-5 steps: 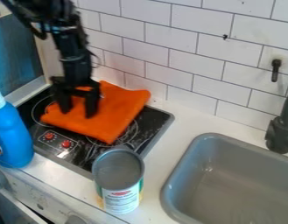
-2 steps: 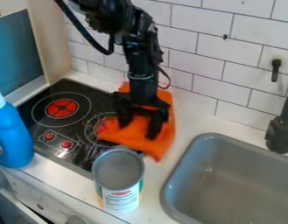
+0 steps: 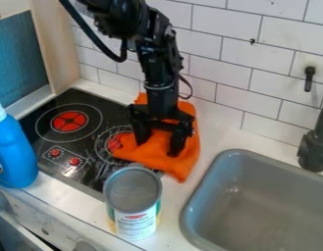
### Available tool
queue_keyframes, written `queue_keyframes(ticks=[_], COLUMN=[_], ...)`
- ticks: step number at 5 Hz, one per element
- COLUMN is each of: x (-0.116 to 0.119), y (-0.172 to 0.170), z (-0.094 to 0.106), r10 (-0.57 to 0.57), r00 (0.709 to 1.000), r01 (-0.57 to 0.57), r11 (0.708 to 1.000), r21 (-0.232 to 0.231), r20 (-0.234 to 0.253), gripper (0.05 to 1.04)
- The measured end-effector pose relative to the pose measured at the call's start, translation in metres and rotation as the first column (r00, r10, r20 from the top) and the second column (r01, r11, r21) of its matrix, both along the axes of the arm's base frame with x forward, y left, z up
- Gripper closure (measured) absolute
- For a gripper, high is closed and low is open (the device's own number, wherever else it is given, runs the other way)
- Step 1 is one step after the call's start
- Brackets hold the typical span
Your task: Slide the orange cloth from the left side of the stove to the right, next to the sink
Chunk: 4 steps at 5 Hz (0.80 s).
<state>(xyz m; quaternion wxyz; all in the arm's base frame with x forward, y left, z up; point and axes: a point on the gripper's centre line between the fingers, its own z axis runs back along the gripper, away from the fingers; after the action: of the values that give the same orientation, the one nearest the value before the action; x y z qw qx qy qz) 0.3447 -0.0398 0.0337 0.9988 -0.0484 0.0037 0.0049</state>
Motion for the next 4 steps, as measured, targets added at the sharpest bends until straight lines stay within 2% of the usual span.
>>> queue_keyframes(ticks=[1,2,3,4], x=[0.002,0.006,0.012,0.013], y=[0.003,0.021,0.054,0.071], z=[0.001,0.021,0.052,0.06], r10=[0.073,0.077,0.096,0.117], r00=[0.995,0.994,0.989,0.988], r01=[-0.074,-0.081,-0.108,-0.131], r11=[0.997,0.995,0.988,0.982], r21=[0.015,0.05,0.107,0.136], r20=[0.06,0.082,0.112,0.105], gripper=[0.083,0.083,0.083,0.083])
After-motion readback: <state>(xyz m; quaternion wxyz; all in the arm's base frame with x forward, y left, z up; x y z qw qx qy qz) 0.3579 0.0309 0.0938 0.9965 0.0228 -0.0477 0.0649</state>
